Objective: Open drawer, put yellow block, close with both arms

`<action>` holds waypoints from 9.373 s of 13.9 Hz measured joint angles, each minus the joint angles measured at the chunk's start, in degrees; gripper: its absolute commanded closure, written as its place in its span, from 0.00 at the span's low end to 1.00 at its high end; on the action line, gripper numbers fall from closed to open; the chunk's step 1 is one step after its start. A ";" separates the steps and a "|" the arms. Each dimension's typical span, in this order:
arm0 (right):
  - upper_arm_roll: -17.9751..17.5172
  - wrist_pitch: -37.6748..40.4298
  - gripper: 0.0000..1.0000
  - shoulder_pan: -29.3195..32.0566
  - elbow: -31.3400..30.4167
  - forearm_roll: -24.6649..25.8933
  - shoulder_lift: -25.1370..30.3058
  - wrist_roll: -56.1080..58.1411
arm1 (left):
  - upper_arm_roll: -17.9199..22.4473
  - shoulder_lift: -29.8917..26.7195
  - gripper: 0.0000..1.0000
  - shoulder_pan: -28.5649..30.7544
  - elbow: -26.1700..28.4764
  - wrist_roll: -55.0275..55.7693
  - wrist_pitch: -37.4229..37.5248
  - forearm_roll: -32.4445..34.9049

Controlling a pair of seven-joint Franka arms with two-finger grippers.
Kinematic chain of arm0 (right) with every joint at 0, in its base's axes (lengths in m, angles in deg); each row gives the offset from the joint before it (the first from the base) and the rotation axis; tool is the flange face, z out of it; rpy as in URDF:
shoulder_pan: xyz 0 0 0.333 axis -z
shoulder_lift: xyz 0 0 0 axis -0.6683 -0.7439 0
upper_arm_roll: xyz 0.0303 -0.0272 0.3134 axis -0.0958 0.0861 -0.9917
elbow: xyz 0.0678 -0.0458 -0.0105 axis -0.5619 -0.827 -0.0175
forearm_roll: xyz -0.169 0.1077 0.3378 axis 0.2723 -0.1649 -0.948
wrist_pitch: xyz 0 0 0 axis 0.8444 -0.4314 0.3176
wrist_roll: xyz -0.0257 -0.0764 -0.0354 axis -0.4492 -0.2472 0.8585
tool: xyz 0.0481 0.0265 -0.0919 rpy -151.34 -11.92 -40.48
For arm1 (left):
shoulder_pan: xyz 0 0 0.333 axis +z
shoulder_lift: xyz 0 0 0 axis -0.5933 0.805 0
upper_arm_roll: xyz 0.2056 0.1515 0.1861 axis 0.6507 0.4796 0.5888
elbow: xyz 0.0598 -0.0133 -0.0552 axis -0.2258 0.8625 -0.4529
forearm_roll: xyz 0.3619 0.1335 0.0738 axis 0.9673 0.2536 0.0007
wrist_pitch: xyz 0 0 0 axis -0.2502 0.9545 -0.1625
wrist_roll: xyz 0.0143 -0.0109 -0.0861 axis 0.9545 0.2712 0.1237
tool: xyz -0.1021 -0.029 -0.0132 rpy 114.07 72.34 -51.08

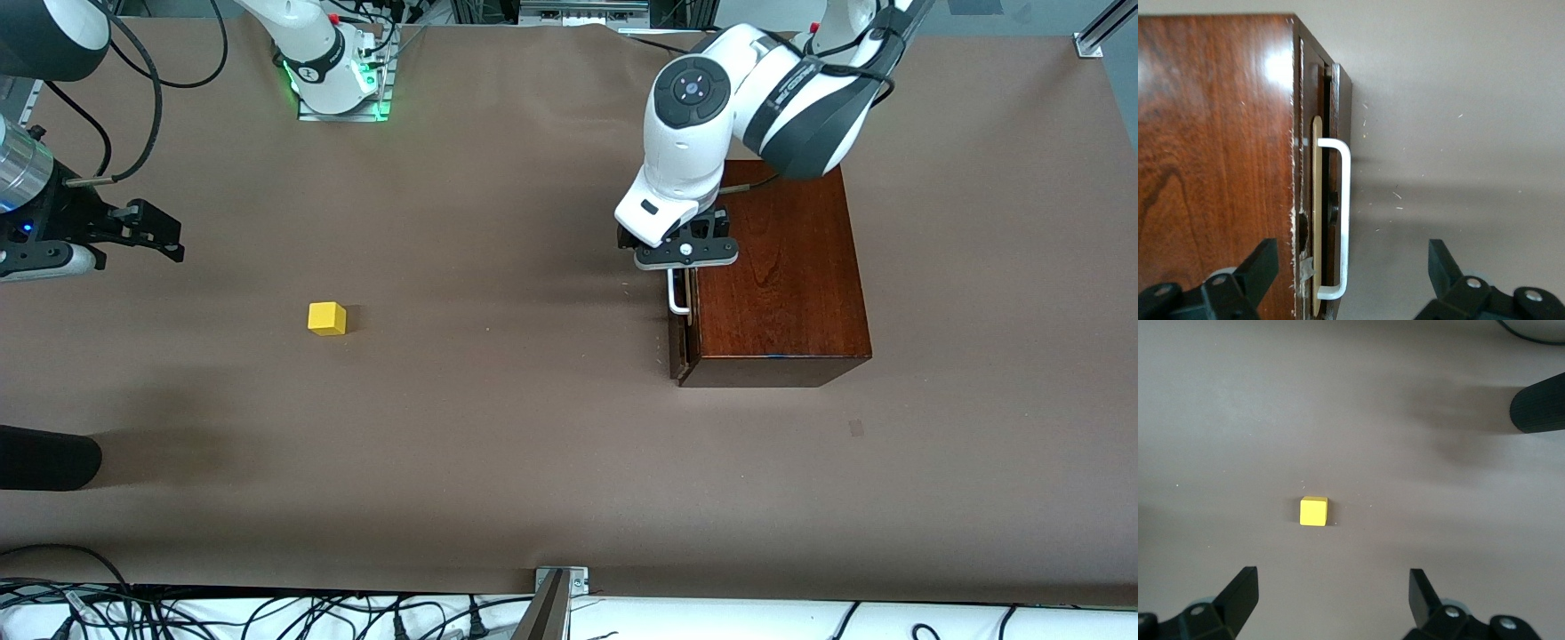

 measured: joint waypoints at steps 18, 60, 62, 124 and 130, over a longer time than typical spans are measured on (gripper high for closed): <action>-0.65 0.00 0.00 -0.16 0.00 0.00 0.00 0.00 | -0.02 6.03 0.00 -4.10 6.85 4.93 -8.71 7.25; -0.90 0.00 0.00 -0.16 0.04 0.00 0.00 0.00 | 0.73 12.02 0.00 -12.29 2.86 18.29 -20.12 13.25; -0.90 0.00 0.00 -0.16 0.04 0.00 -0.01 0.00 | 0.13 12.62 0.00 -12.97 1.48 18.96 -19.34 13.25; -10.21 -28.65 1.00 -3.31 -15.84 -1.70 -16.00 0.68 | 28.27 -15.25 0.00 12.53 -6.01 -49.03 18.63 -11.14; -23.41 -20.24 1.00 -7.29 -0.71 -0.38 -15.76 5.83 | 28.50 -13.78 0.00 13.13 -4.01 -49.10 11.26 -11.14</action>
